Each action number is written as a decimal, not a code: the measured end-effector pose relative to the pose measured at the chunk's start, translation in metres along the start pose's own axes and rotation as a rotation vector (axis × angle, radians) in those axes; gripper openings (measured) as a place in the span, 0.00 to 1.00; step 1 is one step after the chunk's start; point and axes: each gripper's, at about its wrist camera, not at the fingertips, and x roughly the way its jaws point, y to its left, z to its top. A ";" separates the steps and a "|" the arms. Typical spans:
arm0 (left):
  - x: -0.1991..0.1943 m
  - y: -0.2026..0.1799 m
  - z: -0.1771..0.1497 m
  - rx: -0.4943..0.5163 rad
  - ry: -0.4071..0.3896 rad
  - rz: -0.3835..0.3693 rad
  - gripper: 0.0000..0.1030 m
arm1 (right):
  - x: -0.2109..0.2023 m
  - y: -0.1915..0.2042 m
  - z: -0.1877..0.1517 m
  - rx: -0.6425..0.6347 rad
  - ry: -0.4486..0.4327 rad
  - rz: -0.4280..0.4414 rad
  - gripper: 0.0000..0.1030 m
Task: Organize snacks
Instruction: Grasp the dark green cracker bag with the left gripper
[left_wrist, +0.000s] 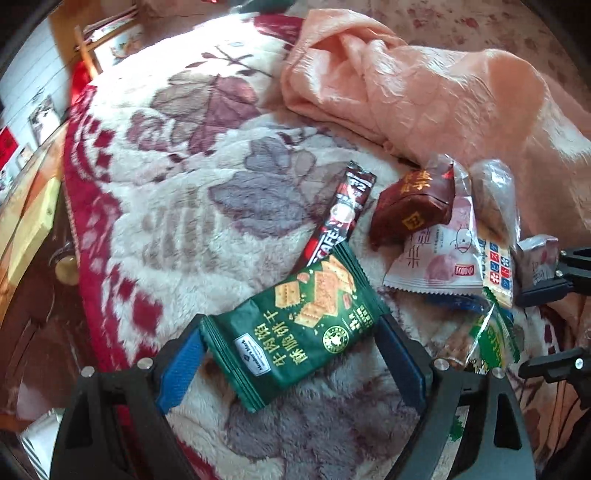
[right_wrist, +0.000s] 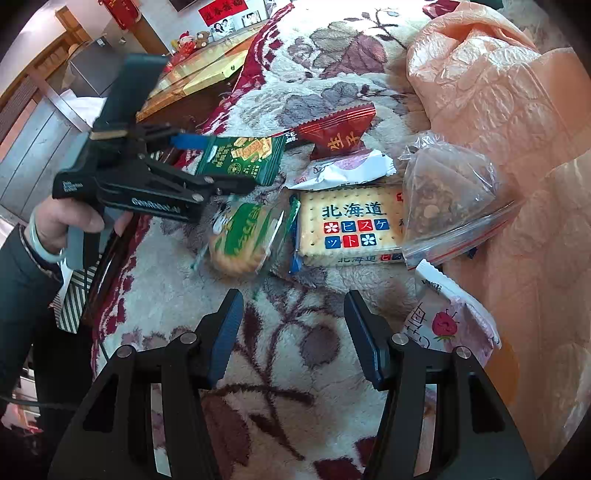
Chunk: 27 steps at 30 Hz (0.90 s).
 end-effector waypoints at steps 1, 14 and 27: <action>0.004 -0.002 0.002 0.027 0.022 0.003 0.89 | 0.001 -0.001 0.000 0.004 0.003 0.003 0.55; 0.012 -0.003 0.006 -0.033 0.010 -0.056 0.76 | 0.004 -0.004 0.000 0.030 0.017 0.022 0.55; -0.017 -0.010 -0.024 -0.184 -0.047 -0.170 0.28 | 0.003 0.000 0.001 0.021 0.020 0.023 0.55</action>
